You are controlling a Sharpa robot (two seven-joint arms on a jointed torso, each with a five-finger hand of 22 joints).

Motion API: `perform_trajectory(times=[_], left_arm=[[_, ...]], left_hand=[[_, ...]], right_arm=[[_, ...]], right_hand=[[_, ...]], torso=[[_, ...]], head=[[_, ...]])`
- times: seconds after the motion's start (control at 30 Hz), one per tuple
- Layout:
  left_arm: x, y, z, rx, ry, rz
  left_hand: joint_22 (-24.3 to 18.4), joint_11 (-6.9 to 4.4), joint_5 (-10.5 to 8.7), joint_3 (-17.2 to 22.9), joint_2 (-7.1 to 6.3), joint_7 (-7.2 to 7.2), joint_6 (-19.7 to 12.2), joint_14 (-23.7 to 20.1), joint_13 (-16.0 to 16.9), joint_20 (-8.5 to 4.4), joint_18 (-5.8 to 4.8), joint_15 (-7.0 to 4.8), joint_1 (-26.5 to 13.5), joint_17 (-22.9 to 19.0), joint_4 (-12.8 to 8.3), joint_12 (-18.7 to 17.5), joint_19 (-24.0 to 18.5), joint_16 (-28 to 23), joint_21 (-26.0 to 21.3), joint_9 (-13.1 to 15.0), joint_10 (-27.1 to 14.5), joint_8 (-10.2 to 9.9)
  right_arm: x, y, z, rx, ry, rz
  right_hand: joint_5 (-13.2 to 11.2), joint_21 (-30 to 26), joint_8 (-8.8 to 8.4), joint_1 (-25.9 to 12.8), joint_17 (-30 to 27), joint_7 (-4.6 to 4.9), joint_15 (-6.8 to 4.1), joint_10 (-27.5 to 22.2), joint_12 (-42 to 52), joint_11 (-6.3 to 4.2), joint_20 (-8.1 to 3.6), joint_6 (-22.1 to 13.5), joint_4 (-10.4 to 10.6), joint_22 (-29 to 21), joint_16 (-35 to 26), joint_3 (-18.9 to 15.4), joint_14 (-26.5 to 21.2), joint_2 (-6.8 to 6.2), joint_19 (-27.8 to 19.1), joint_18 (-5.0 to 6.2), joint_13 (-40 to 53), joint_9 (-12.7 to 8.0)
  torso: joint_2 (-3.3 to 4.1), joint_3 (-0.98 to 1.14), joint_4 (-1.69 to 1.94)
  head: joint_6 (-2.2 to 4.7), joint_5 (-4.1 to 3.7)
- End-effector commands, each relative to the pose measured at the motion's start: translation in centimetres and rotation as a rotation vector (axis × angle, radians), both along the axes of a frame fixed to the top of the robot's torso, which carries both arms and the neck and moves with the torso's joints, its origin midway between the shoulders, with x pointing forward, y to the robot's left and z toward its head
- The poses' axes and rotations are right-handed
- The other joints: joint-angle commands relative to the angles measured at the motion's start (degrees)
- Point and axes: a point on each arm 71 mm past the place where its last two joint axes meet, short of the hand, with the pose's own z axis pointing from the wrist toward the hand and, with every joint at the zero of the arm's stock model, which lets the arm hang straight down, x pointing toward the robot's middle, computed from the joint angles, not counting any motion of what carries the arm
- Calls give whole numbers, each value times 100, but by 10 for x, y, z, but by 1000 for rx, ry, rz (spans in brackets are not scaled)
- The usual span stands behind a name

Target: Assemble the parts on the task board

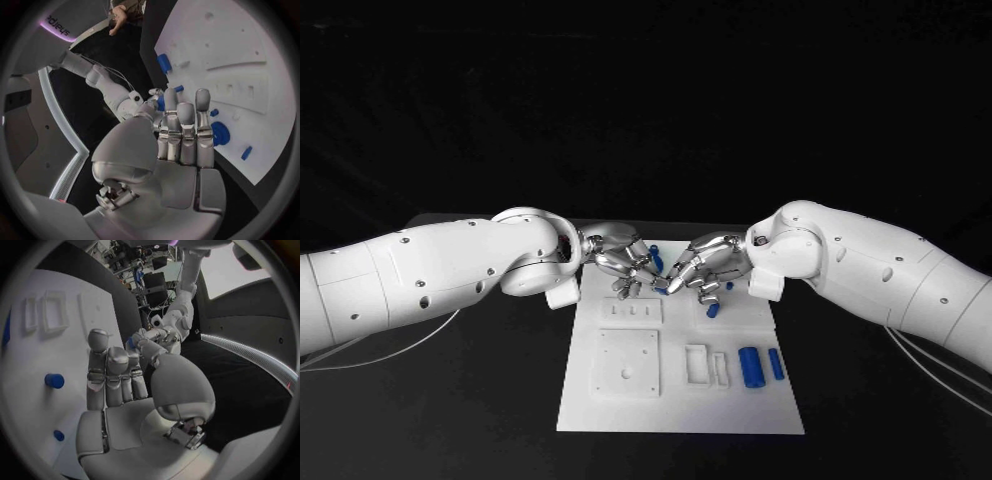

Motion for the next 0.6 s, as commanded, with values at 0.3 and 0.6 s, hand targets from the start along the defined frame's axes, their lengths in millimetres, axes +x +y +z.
perform_trajectory(times=[0.3, 0.6], left_arm=[[2, -5, -1, -79, 5, 45], [2, -1, -3, -70, 27, 53]], left_hand=[[129, -120, 263, 759, -24, -68, 74, 64, 43, -43, -10, -53, -235, 48, -661, 41, -109, 39, 376, 345, 186, 47], [127, -136, 441, 841, -82, -80, 161, 91, 46, -60, -5, -69, -308, 78, -777, 28, -137, 58, 488, 370, 237, 5]], right_arm=[[1, 1, 1, 18, -26, -65], [7, -10, 1, 9, -61, -154]], right_hand=[[559, -153, 19, -11, -54, -5, 19, -112, -142, -2, 7, 14, 48, 203, -89, -287, -91, -15, 40, 9, -115, 86], [745, -510, 14, 153, -130, 46, 62, -320, -196, 56, 58, -206, 125, 116, -206, -1309, -152, 27, 37, 73, -209, -96]], torso=[[-2, -1, -4], [0, 0, -5]], head=[[-15, -3], [-18, -10]])
